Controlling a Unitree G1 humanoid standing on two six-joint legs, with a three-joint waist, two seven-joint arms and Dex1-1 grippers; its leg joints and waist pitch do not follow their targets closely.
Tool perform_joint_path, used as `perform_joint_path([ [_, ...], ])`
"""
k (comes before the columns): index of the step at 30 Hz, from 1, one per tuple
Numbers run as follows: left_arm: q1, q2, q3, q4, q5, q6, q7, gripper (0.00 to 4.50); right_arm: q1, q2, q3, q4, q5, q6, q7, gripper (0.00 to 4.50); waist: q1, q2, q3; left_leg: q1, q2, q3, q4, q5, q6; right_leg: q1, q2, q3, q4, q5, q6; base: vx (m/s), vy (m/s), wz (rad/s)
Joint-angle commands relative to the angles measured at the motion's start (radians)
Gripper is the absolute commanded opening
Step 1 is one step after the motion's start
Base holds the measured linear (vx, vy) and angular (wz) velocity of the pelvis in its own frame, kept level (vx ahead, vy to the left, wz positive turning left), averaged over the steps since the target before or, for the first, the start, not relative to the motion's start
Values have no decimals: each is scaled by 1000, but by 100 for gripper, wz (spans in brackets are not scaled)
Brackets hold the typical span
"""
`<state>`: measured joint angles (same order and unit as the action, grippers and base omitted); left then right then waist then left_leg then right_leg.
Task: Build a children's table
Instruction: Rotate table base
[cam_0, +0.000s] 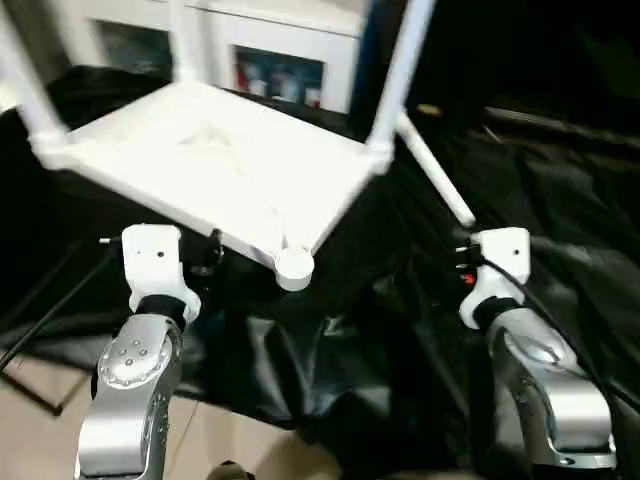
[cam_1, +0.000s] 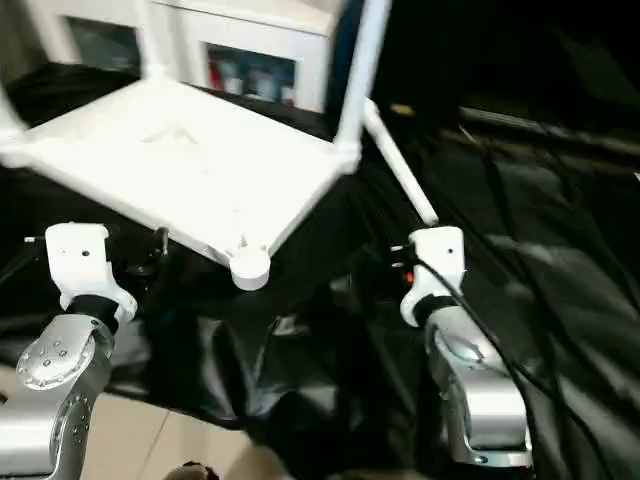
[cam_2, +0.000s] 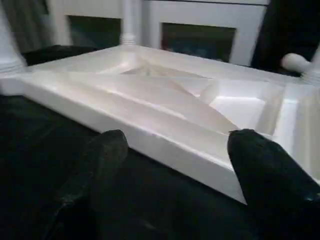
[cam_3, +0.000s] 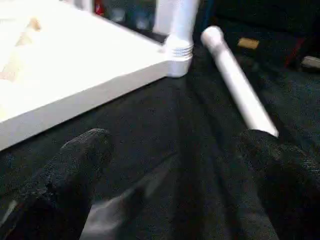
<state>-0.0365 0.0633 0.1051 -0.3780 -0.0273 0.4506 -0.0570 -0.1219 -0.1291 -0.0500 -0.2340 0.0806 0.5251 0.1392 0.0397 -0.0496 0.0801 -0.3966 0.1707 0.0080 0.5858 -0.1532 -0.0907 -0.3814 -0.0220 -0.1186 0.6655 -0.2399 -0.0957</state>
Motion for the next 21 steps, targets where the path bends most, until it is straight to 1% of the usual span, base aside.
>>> perform_joint_path([
  [1,0,-22,-14,-6,-20,8,2,390,-4,1,-45,4,-3,10,-36,450,27,-6,-40,44,-70,116,140,-344,134,-9,-156,88,-232,-427,-323,6,-273,24],
  [2,2,-23,-12,-9,-22,8,4,390,-6,-5,-45,7,-8,12,-40,450,50,-28,-49,-33,-60,128,158,-215,132,69,-162,137,-205,-554,-154,4,-210,3],
  [3,2,-23,-12,-9,-22,8,4,390,-6,-5,-45,7,-8,12,-40,450,61,-34,-34,-42,-62,124,141,-182,130,73,-165,142,-198,-556,-31,24,-191,8],
  [4,4,-14,-17,-13,-8,24,8,390,-8,-14,-41,8,-11,11,-35,450,77,-40,-43,-18,-55,118,74,-152,140,81,-152,161,-178,-476,182,24,-191,8],
  [5,5,-9,-18,-14,-6,21,8,390,-11,-22,-37,7,-16,11,-29,450,82,-18,-51,18,-36,105,21,-135,182,78,-137,147,-181,-346,288,-11,-176,27],
  [6,5,-6,-16,-15,-2,30,13,390,-16,-26,-36,8,-12,13,-20,450,77,-9,-50,38,-20,101,4,-118,202,65,-121,132,-190,-300,304,-6,-78,15],
  [7,5,-5,-15,-15,-1,33,16,390,-18,-26,-37,9,-9,14,-17,450,65,14,-58,54,43,59,-18,-116,240,45,-92,99,-168,-193,318,-21,-152,21],
  [8,6,-8,-12,-16,-11,29,13,390,-22,-32,-33,10,-7,17,-8,450,54,17,-64,71,125,29,-31,-128,276,35,-125,97,-148,-137,267,-22,-124,12],
  [9,6,-8,-12,-16,-11,29,13,390,-22,-32,-33,10,-7,17,-8,450,53,21,-62,66,154,19,-40,-143,285,37,-146,103,-132,-123,223,-28,-176,20],
  [10,10,-15,-9,-24,-24,23,10,390,-27,-40,-23,10,3,26,15,450,57,15,-55,61,151,37,-35,-191,252,35,-176,128,-129,-143,158,-13,-102,13],
  [11,12,-18,-7,-27,-28,24,10,390,-30,-42,-18,9,5,29,21,450,66,-6,-40,42,32,107,-3,-216,167,58,-158,124,-182,-343,206,-25,-99,12],
  [12,12,-18,-7,-28,-28,24,10,390,-30,-42,-17,9,5,30,21,450,75,-13,-27,45,-20,133,22,-196,141,49,-135,115,-212,-509,284,-34,-58,4],
  [13,14,-23,-2,-32,-33,25,7,390,-37,-47,-5,11,6,35,33,450,88,-7,-28,53,-32,144,19,-173,131,52,-116,108,-234,-656,372,-34,-58,4],
  [14,14,-25,-1,-33,-34,24,5,390,-41,-50,0,13,7,37,38,450,85,0,-35,50,-11,134,-7,-200,133,73,-86,74,-239,-600,408,0,0,0],
  [15,15,-26,1,-35,-35,25,5,390,-43,-52,5,13,7,36,41,450,83,10,-39,67,13,125,-21,-232,134,72,-76,52,-243,-557,410,0,0,0],
  [16,16,-25,2,-38,-36,27,8,390,-48,-55,12,15,6,34,46,450,67,16,-32,26,105,49,-79,-373,186,137,-113,-8,-192,-463,352,0,0,0],
  [17,18,-24,3,-40,-37,30,12,390,-52,-59,21,20,2,29,51,450,72,28,-28,17,187,-34,-144,-663,209,122,-119,85,38,-260,127,54,58,41],
  [18,18,-24,3,-40,-37,30,12,390,-52,-59,21,20,2,29,51,450,58,33,-29,44,109,-5,-148,-718,203,94,-76,81,41,-300,62,54,58,41],
  [19,19,-23,3,-41,-37,30,13,390,-54,-60,24,21,1,27,53,450,50,-37,-25,63,-51,76,-14,-569,199,107,-144,135,-127,-570,94,66,22,53],
  [20,21,-22,3,-43,-39,32,16,390,-57,-60,26,27,-2,22,53,450,57,-31,-8,0,-18,80,165,-194,148,136,-288,120,-247,-964,110,61,15,53],
  [21,22,-22,4,-43,-41,33,17,390,-59,-59,26,29,-2,20,52,450,73,4,7,23,-8,73,184,-141,122,115,-322,126,-271,-1028,76,61,15,53],
])
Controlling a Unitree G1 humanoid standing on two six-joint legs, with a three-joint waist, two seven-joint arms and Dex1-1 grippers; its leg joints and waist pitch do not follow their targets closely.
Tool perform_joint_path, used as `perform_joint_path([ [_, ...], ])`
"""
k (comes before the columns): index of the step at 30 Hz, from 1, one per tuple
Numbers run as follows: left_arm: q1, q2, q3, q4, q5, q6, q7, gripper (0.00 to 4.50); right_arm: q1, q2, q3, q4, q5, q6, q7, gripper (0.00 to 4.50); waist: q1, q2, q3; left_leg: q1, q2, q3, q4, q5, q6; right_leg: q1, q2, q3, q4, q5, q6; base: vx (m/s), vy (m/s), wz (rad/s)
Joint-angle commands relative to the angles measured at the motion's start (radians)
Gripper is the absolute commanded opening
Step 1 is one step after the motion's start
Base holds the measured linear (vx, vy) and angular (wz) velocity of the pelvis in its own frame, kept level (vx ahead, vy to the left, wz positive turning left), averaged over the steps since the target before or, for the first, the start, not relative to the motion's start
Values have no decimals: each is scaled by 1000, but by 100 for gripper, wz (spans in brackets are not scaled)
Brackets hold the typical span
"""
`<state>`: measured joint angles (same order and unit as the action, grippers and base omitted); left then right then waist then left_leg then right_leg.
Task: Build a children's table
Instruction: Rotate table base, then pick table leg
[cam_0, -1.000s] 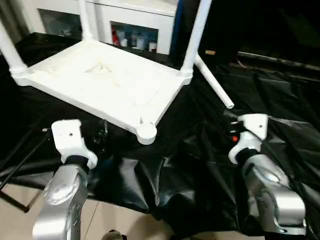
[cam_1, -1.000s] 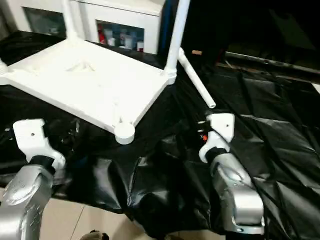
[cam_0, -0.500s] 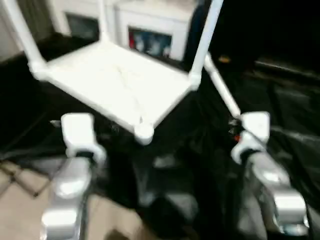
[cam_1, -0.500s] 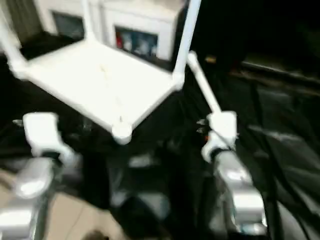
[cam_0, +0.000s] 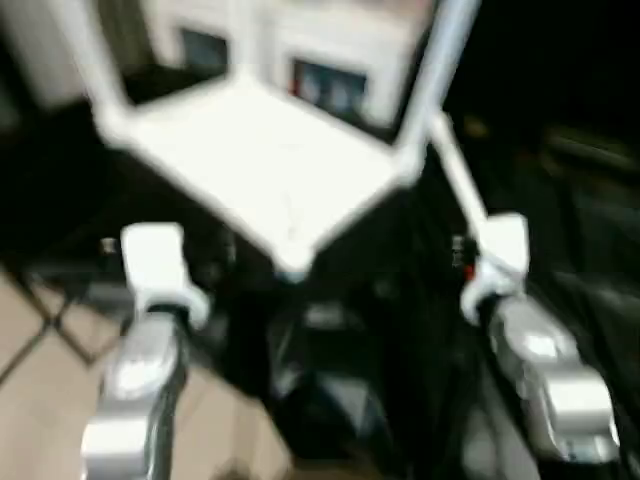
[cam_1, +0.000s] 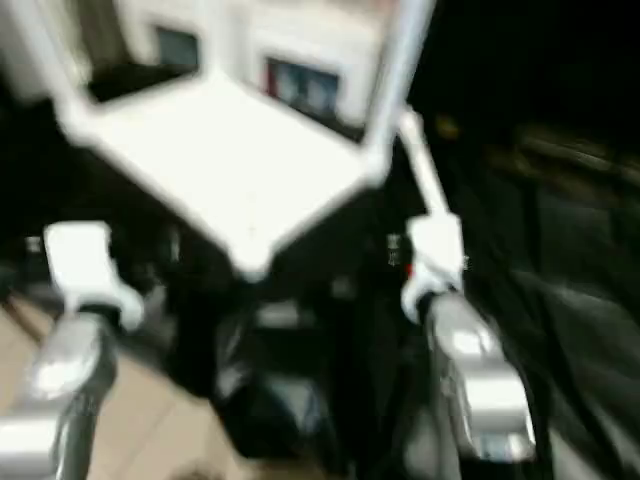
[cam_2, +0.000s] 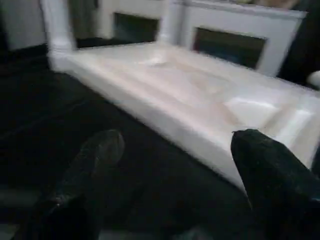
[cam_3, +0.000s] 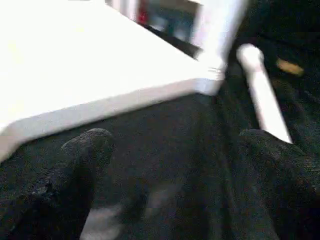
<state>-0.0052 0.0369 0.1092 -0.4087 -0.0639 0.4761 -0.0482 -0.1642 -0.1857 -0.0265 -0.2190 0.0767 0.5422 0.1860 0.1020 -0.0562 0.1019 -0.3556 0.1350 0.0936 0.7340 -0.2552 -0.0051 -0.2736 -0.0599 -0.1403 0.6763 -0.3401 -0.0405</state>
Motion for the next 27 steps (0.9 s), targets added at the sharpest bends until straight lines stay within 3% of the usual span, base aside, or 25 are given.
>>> perform_joint_path([
  [1,-9,4,1,-14,-6,9,9,390,-19,0,1,18,0,1,4,450,-7,-6,-18,-74,52,-20,43,-41,17,65,-289,81,-257,-866,-14,68,70,43],
  [2,-8,2,4,-16,-9,11,9,390,-25,14,-19,22,14,2,-7,450,-3,25,-34,-4,65,-20,-15,-82,-18,43,-223,118,-242,-781,-61,98,94,23],
  [3,-7,2,6,-18,-11,12,9,390,-28,19,-28,26,19,3,-11,450,2,24,-38,-3,76,-2,-104,-95,-14,89,-143,64,-216,-557,-136,98,94,23],
  [4,-7,2,6,-18,-11,12,9,390,-29,19,-29,26,19,3,-12,450,-21,37,-49,82,120,-40,-206,-131,26,23,-31,26,-130,-293,-134,79,95,25],
  [5,-8,1,7,-18,-10,14,9,390,-32,21,-34,29,21,4,-13,450,-60,58,-80,186,200,-138,-235,-164,84,-78,-9,35,13,-111,-56,127,93,19],
  [6,-8,1,8,-18,-9,16,10,390,-33,20,-36,31,22,4,-14,450,-64,57,-92,203,192,-147,-216,-106,127,-110,-5,41,39,-74,-4,194,115,16],
  [7,-7,2,5,-19,-9,15,12,390,-34,19,-37,34,20,5,-18,450,-58,55,-81,170,161,-124,-201,24,201,-146,-7,54,70,-22,67,167,62,-3],
  [8,-7,2,5,-19,-9,15,12,390,-34,19,-37,35,20,5,-18,450,-66,40,-98,177,147,-117,-175,313,314,-196,-19,71,70,80,114,131,13,-4],
  [9,-5,2,2,-21,-8,17,14,390,-36,23,-45,36,21,11,-30,450,-60,38,-90,147,127,-84,-175,439,348,-200,-19,76,61,141,124,63,-27,-4],
  [10,-5,2,0,-23,-8,18,15,390,-38,29,-53,37,22,18,-43,450,-69,-7,-103,125,71,-45,-123,628,353,-200,-61,125,-33,359,78,63,-27,-4],
  [11,-4,1,0,-24,-8,18,15,390,-40,35,-62,37,24,29,-56,450,-60,-70,-106,45,-31,18,-103,449,239,-101,-74,183,-93,530,99,0,0,0],
  [12,-3,1,-1,-24,-8,18,14,390,-43,36,-65,38,23,37,-62,450,-41,-63,-106,18,-49,15,-82,346,197,-63,-129,231,-87,620,31,29,-33,20],
  [13,-3,1,-2,-25,-8,18,13,390,-48,38,-73,41,25,55,-70,450,-39,-73,-103,-15,-7,-12,-92,240,124,-26,-159,247,-84,863,-85,29,-33,20],
  [14,-1,1,-3,-26,-9,17,11,390,-56,40,-83,47,33,77,-74,450,-41,-62,-106,-13,-6,-4,-123,230,66,-25,-105,210,-70,969,-143,0,0,0],
  [15,0,4,-6,-27,-13,15,4,390,-72,39,-102,65,43,100,-71,450,-47,-53,-104,-16,-7,-1,-135,236,49,-24,-80,198,-67,938,-160,0,0,0],
  [16,0,4,-6,-26,-13,15,4,390,-73,39,-103,66,44,100,-70,450,-59,-25,-100,-5,16,-6,-155,239,40,-40,-56,174,-67,745,-199,0,0,0],
  [17,0,5,-6,-25,-14,15,2,390,-77,38,-106,72,46,98,-68,450,-67,-11,-96,17,38,-6,-161,213,46,-68,-43,157,-81,486,-235,0,0,0],
  [19,-4,15,-11,-20,-22,23,-16,390,-105,1,-105,113,31,72,-50,450,-73,-8,-88,30,49,-1,-167,141,66,-85,-44,148,-95,290,-249,-28,-3,5],
  [20,-5,19,-13,-19,-20,24,-19,390,-111,-3,-107,122,31,70,-49,450,-79,-13,-65,26,63,10,-182,-99,56,-90,-52,149,-126,-10,-217,-118,-6,13],
  [21,-7,23,-15,-16,-18,26,-22,390,-120,-7,-110,135,31,68,-48,450,-75,-4,-59,31,64,15,-186,-192,32,-96,-54,149,-137,-122,-190,-144,-14,22],
  [22,-11,37,-20,-3,-8,25,-28,390,-169,-31,-119,216,25,47,-49,450,-75,4,-56,48,63,21,-184,-303,-19,-112,-57,150,-151,-277,-137,-99,-14,15],
  [24,-18,51,-22,12,-6,25,-40,390,-241,-59,-133,346,15,12,-57,450,-89,-3,-53,36,57,18,-191,-357,-55,-108,-51,144,-155,-344,-83,-90,-7,5],
  [25,-19,52,-22,14,-6,25,-41,390,-251,-63,-135,364,13,7,-58,450,-86,1,-54,40,52,23,-187,-348,-60,-117,-52,147,-162,-367,-59,-99,-7,3],
  [26,-27,66,-30,22,-7,26,-59,390,-314,-86,-143,482,4,-39,-59,450,-80,14,-52,34,50,21,-186,-325,-57,-115,-60,149,-162,-381,-49,-85,-22,4],
  [27,-30,72,-35,24,-8,28,-66,390,-339,-94,-146,529,2,-55,-57,450,-87,10,-50,28,46,22,-185,-322,-55,-116,-55,147,-166,-393,-46,-83,-25,-2],
])
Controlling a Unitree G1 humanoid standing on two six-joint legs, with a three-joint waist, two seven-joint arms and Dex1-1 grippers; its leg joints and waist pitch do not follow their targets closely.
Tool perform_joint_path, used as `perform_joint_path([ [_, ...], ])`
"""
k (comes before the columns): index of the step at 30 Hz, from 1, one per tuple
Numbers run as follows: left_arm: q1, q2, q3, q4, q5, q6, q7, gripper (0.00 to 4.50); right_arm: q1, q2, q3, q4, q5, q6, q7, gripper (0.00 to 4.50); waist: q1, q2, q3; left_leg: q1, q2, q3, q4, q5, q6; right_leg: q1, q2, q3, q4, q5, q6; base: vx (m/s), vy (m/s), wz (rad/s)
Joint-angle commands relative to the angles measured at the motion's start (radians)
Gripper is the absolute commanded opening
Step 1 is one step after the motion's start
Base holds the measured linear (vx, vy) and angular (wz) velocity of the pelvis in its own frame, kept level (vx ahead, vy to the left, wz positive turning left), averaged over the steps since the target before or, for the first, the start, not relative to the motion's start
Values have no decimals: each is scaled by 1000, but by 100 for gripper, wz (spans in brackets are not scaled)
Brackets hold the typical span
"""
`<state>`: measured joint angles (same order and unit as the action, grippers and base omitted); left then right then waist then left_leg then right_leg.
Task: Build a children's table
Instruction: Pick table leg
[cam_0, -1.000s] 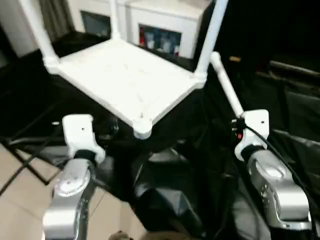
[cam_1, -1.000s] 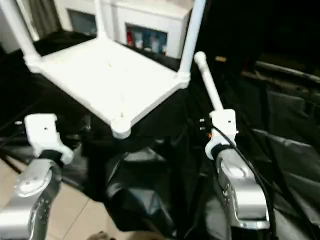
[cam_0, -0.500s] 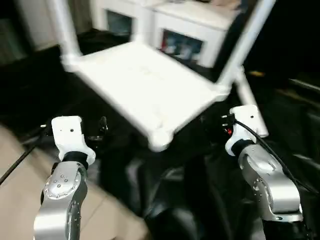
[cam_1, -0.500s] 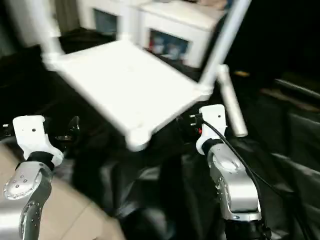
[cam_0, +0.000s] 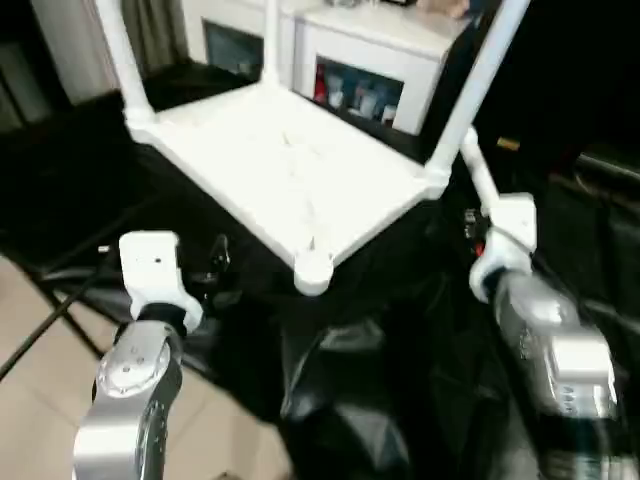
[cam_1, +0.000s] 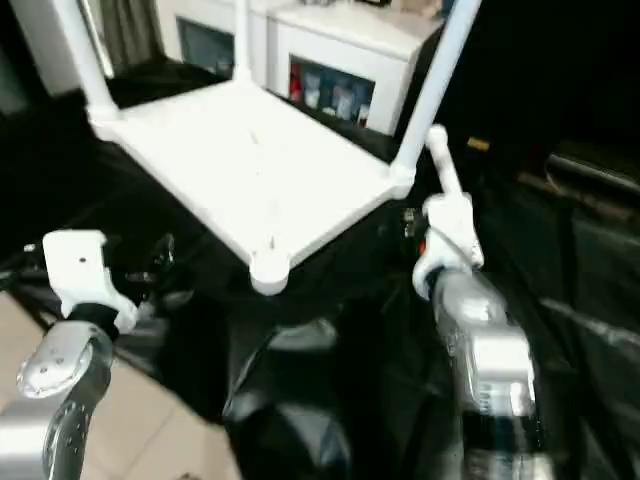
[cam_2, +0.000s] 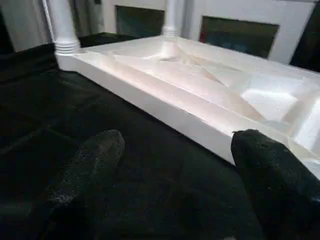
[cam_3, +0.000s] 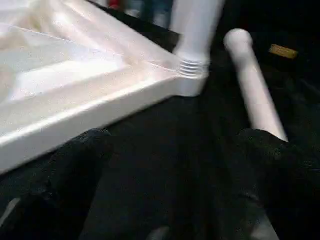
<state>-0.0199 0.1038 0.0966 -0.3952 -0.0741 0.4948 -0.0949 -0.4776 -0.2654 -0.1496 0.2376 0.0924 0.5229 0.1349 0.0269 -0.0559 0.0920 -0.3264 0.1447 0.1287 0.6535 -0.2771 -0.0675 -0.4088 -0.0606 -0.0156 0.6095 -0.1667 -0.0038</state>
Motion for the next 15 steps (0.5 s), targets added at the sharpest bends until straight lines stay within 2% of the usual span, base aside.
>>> perform_joint_path([
  [1,-23,16,-30,11,-3,16,-34,390,-72,-29,-29,161,-18,-68,-6,450,-11,10,-40,-8,37,-15,-104,-302,9,21,-55,17,-101,-593,-73,-83,-25,-2],
  [2,-32,28,-38,6,-13,26,-52,390,-118,-45,-32,252,-23,-103,-10,450,-10,7,-46,-14,33,-14,-99,-263,15,25,-59,18,-101,-595,-65,-57,-24,-2],
  [3,-35,32,-42,4,-18,30,-60,390,-135,-51,-33,286,-25,-117,-12,450,-7,15,-40,-16,32,-14,-101,-245,18,22,-62,20,-100,-576,-73,0,0,0],
  [4,-46,58,-56,-10,-41,49,-105,390,-220,-81,-36,449,-33,-186,-18,450,-4,17,-38,-21,33,-12,-101,-208,28,21,-59,22,-97,-519,-93,0,0,0],
  [5,-48,68,-61,-14,-46,53,-119,390,-253,-91,-37,514,-34,-216,-20,450,-9,12,-37,-26,31,-10,-100,-213,38,22,-53,16,-95,-507,-117,-52,-18,1],
  [6,-49,69,-61,-14,-47,54,-120,390,-255,-92,-37,519,-34,-218,-20,450,-5,12,-42,-26,33,-8,-97,-203,39,24,-59,17,-90,-495,-128,0,0,0],
  [7,-51,77,-63,-19,-56,61,-133,390,-293,-107,-32,590,-42,-249,-19,450,-1,15,-37,-33,31,-4,-97,-177,51,24,-56,20,-89,-455,-138,0,0,0],
  [8,-52,82,-61,-22,-63,67,-141,390,-322,-117,-30,642,-48,-270,-20,450,-5,17,-37,-38,29,-2,-98,-177,63,24,-55,18,-84,-435,-157,0,0,0],
  [9,-53,89,-58,-30,-81,78,-160,390,-369,-137,-26,734,-60,-302,-22,450,-5,16,-37,-42,28,-2,-99,-173,68,26,-52,16,-85,-432,-159,0,0,0],
  [10,-53,93,-57,-35,-91,83,-171,390,-392,-145,-27,780,-68,-318,-22,450,-6,16,-31,-43,29,0,-98,-174,74,18,-50,16,-84,-430,-169,0,0,0],
  [11,-50,100,-58,-49,-112,91,-193,390,-410,-155,-23,818,-79,-329,-24,450,-5,17,-32,-40,29,2,-96,-171,78,17,-51,16,-85,-422,-176,0,0,0],
  [12,-50,100,-58,-50,-113,92,-194,390,-411,-155,-23,819,-80,-330,-24,450,-4,15,-27,-45,30,2,-97,-151,87,17,-49,16,-80,-390,-191,0,0,0],
  [13,-41,113,-58,-76,-152,115,-232,390,-437,-167,-21,875,-91,-347,-22,450,-2,15,-20,-47,33,4,-98,-128,99,13,-50,17,-80,-356,-202,0,0,0],
  [14,-36,122,-60,-86,-169,126,-250,390,-448,-171,-22,900,-92,-355,-26,450,-3,12,-23,-52,34,5,-96,-90,110,18,-50,16,-71,-301,-223,0,0,0],
  [15,-29,133,-66,-100,-181,130,-268,390,-459,-177,-21,927,-94,-366,-31,450,-3,3,-18,-58,34,7,-97,-73,121,18,-49,15,-71,-281,-229,0,0,0],
])
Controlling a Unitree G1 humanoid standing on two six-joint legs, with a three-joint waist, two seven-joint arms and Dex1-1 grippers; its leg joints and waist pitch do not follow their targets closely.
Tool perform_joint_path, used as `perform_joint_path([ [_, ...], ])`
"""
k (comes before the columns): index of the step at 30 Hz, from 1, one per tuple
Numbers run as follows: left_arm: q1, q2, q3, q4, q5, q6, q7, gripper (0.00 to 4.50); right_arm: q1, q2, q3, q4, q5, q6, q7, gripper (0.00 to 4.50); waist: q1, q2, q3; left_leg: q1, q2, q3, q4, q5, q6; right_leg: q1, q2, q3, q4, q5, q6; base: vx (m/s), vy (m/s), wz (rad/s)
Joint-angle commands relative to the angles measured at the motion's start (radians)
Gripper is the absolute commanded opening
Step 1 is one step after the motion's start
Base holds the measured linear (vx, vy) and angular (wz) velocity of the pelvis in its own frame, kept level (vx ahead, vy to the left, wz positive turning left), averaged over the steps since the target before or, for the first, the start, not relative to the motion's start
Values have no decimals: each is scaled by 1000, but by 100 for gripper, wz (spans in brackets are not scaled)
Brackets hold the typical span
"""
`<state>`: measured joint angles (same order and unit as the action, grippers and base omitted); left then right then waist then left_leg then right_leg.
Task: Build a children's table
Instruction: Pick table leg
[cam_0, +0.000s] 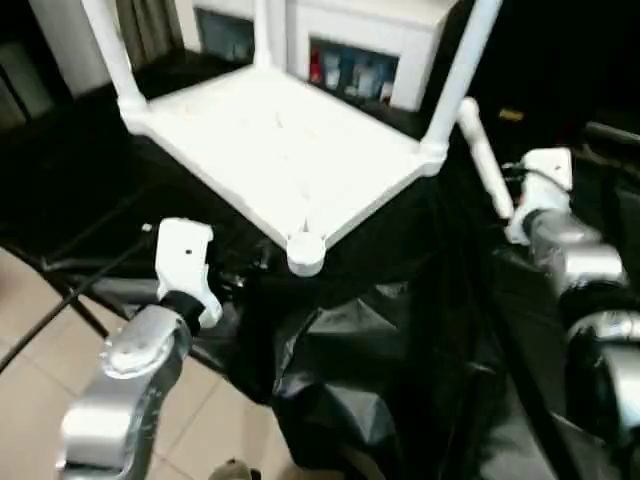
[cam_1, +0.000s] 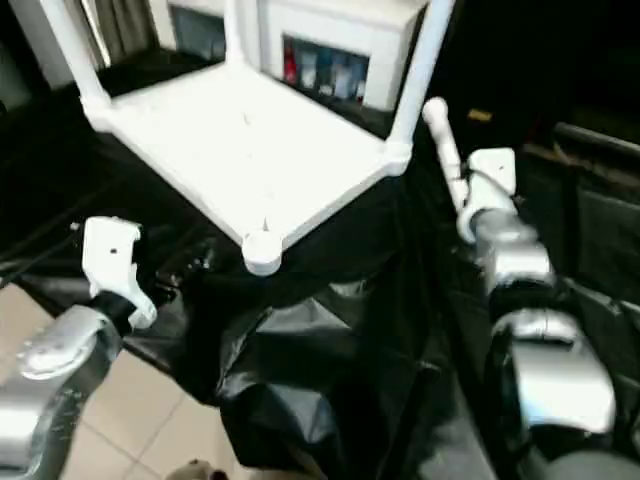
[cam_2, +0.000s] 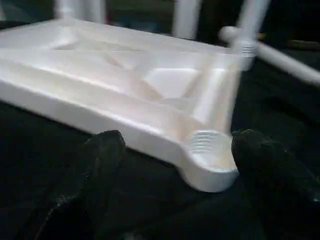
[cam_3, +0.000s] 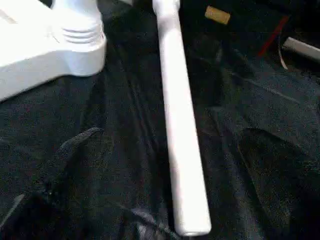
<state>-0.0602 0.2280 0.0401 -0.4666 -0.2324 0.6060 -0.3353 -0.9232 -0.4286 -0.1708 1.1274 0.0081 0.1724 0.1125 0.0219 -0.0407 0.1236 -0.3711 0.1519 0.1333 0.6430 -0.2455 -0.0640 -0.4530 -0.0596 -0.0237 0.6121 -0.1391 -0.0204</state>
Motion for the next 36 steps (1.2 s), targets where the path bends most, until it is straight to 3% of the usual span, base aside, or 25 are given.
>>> perform_joint_path([
  [1,24,29,-21,-56,-40,34,-54,390,-25,-22,4,65,-13,-22,-9,450,3,-21,-43,-12,30,7,-85,-93,133,58,-52,23,-73,-295,-224,0,0,0],
  [2,32,45,-29,-79,-50,44,-72,390,-32,-29,4,84,-15,-29,-10,450,4,-23,-40,-13,32,6,-87,-96,140,58,-53,22,-72,-305,-225,54,-10,5],
  [3,39,58,-31,-105,-63,58,-85,390,-39,-35,4,103,-17,-36,-9,450,10,-21,-34,-4,36,10,-86,-108,145,50,-55,22,-71,-328,-221,69,-22,7],
  [4,41,61,-30,-113,-68,64,-87,390,-41,-36,2,107,-16,-37,-10,450,11,-17,-34,0,39,16,-85,-75,148,50,-56,20,-66,-275,-240,69,-22,7],
  [6,54,73,-19,-149,-89,89,-94,390,-51,-42,-7,133,-14,-45,-11,450,13,-22,-27,-6,44,20,-82,13,171,51,-51,17,-49,-142,-273,32,-13,1],
  [7,61,81,-11,-171,-101,106,-96,390,-56,-45,-11,144,-13,-48,-11,450,17,-22,-29,-11,42,21,-75,101,195,55,-48,16,-31,-23,-298,0,0,0],
  [8,85,93,10,-225,-138,145,-99,390,-63,-52,-20,159,-10,-55,-6,450,16,-27,-23,-14,42,21,-74,136,214,53,-46,16,-27,21,-310,0,0,0],
  [9,95,98,19,-247,-154,159,-102,390,-65,-56,-24,162,-8,-58,-5,450,18,-26,-17,-17,43,23,-69,173,242,53,-47,18,-21,74,-333,52,10,0],
  [11,116,115,37,-289,-187,189,-110,390,-72,-62,-34,175,-3,-66,1,450,24,-19,5,-15,48,28,-70,147,264,46,-47,18,-26,57,-352,0,0,0],
  [12,122,123,41,-299,-195,200,-113,390,-75,-64,-37,180,-1,-68,8,450,26,-20,8,-15,47,27,-69,145,268,46,-47,18,-26,46,-353,0,0,0],
  [13,130,140,48,-312,-206,215,-124,390,-81,-67,-39,189,0,-68,5,450,31,-15,24,-16,49,29,-71,127,271,40,-49,19,-32,15,-354,0,0,0],
  [15,139,158,58,-323,-219,229,-135,390,-88,-69,-46,197,7,-71,5,450,35,-12,41,-11,53,29,-77,64,254,36,-52,19,-44,-85,-348,0,0,0],
  [16,143,163,63,-328,-218,231,-138,390,-89,-71,-56,200,16,-70,-2,450,39,-8,48,-11,55,28,-81,24,230,38,-58,19,-47,-142,-343,0,0,0],
  [17,143,163,63,-328,-218,231,-138,390,-89,-71,-56,200,16,-70,-2,450,37,-12,56,-10,55,28,-84,3,210,39,-58,19,-50,-173,-334,0,0,0],
  [20,145,179,80,-347,-236,252,-136,390,-92,-79,-93,213,45,-65,-25,450,41,-6,67,-6,57,30,-87,-10,173,38,-61,23,-50,-181,-327,0,0,0],
  [22,143,188,85,-354,-249,262,-132,390,-92,-81,-108,216,53,-62,-28,450,42,-7,72,-7,56,31,-89,-7,168,39,-60,24,-49,-162,-329,0,0,0],
  [27,140,212,89,-369,-262,272,-130,398,-90,-87,-140,225,76,-34,-7,410,41,-8,73,-5,57,35,-89,15,174,41,-59,26,-44,-132,-336,0,0,0],
  [28,138,216,86,-374,-258,276,-132,398,-90,-89,-150,227,84,-13,2,381,42,-8,74,-4,57,36,-89,16,176,41,-60,27,-44,-132,-338,0,0,0],
  [30,135,222,83,-377,-257,277,-132,398,-90,-91,-155,229,88,8,9,381,42,-8,74,-3,57,36,-89,18,178,41,-60,27,-45,-133,-340,0,0,0],
  [36,120,252,78,-374,-260,276,-132,398,-100,-111,-165,232,88,43,5,332,44,-13,73,0,57,37,-91,-1,159,40,-60,27,-49,-173,-327,0,0,0],
])
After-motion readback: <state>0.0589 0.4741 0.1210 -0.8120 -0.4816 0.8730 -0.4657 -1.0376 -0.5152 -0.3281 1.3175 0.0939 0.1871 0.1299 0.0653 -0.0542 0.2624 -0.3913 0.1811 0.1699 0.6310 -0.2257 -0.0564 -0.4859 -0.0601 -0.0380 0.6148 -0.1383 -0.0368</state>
